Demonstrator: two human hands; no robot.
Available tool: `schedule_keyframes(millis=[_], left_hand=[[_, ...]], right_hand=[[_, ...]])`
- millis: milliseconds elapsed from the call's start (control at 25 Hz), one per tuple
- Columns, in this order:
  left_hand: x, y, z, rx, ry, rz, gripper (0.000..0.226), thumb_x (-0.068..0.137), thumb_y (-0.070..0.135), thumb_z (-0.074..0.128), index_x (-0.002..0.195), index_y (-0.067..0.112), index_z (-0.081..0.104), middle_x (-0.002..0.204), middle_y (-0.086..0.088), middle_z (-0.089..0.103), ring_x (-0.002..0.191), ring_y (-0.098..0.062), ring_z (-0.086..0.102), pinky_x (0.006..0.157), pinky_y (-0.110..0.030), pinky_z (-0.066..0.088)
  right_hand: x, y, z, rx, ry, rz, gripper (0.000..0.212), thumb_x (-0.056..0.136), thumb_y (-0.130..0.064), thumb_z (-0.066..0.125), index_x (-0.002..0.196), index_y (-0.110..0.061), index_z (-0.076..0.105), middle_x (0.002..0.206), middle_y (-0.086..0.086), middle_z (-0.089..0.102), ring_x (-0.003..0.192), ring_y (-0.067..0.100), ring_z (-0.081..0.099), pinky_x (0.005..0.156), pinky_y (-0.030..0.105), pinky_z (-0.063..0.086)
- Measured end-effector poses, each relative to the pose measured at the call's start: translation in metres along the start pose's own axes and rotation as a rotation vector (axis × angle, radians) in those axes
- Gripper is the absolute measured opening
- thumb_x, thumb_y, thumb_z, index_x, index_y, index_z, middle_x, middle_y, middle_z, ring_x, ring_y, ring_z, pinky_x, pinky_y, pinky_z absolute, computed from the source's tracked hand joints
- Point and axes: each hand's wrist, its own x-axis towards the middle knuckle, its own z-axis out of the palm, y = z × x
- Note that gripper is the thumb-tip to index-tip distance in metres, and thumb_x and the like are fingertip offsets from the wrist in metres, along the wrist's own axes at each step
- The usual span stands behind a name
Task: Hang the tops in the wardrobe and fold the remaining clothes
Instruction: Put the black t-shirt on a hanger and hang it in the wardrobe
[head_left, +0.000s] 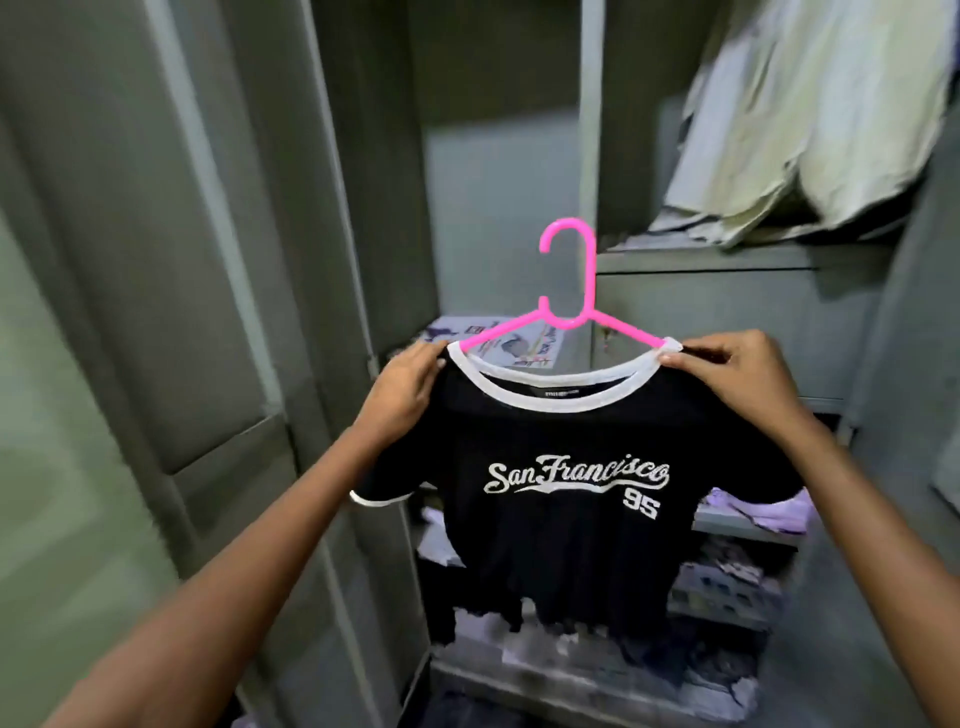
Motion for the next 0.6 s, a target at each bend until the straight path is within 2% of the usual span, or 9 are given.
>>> schedule_keyframes(millis=[40,160,240,360,440,600], left_hand=[[0.017,0.001,0.009,-0.025,-0.016,0.032,0.039,0.094,0.019,0.037,0.122,-0.003,0.055,0.109,-0.020,0.061,0.104,-0.029,0.056,0.093,-0.030,0.036],[0.063,0.010,0.040,-0.127,-0.062,0.057,0.043,0.093,0.026,0.034,0.120,0.001,0.056,0.114,-0.017,0.061,0.107,-0.030,0.056,0.094,-0.034,0.037],[0.087,0.022,0.057,-0.183,-0.065,0.065,0.045,0.092,0.031,0.034,0.119,0.001,0.056,0.113,-0.017,0.061,0.107,-0.031,0.056,0.093,-0.037,0.039],[0.123,0.045,0.076,-0.296,-0.049,0.028,0.035,0.095,0.027,0.047,0.124,0.007,0.053,0.120,-0.012,0.060,0.113,-0.029,0.056,0.096,-0.038,0.042],[0.147,0.063,0.081,-0.372,-0.070,0.014,0.047,0.091,0.024,0.057,0.134,0.011,0.042,0.131,-0.009,0.053,0.121,-0.025,0.050,0.102,-0.038,0.039],[0.185,0.092,0.087,-0.324,-0.179,0.069,0.071,0.087,0.024,0.064,0.145,0.012,0.023,0.147,-0.008,0.036,0.133,-0.027,0.037,0.109,-0.038,0.030]], right_hand=[[0.000,0.000,-0.011,-0.039,0.046,0.020,0.016,0.078,-0.026,0.074,0.092,-0.018,0.076,0.080,-0.006,0.070,0.071,-0.008,0.056,0.067,0.023,0.045],[-0.003,-0.005,-0.043,-0.088,0.086,0.048,0.020,0.079,-0.006,0.072,0.099,-0.003,0.071,0.091,0.004,0.068,0.061,-0.017,0.055,0.065,0.005,0.041],[-0.006,-0.012,-0.063,-0.132,0.132,0.056,0.024,0.079,0.002,0.069,0.103,0.001,0.069,0.096,0.007,0.067,0.060,-0.019,0.055,0.066,0.003,0.041],[-0.006,-0.024,-0.087,-0.250,0.234,0.068,0.019,0.080,-0.001,0.069,0.099,0.000,0.071,0.097,0.009,0.070,0.066,-0.009,0.058,0.069,0.010,0.042],[-0.003,-0.040,-0.103,-0.365,0.342,0.093,0.018,0.080,-0.006,0.071,0.097,-0.001,0.072,0.094,0.012,0.072,0.077,0.005,0.061,0.070,0.022,0.042],[0.019,-0.076,-0.122,-0.513,0.546,0.132,0.021,0.079,-0.009,0.072,0.097,0.001,0.072,0.094,0.022,0.071,0.090,0.028,0.066,0.078,0.031,0.046]])
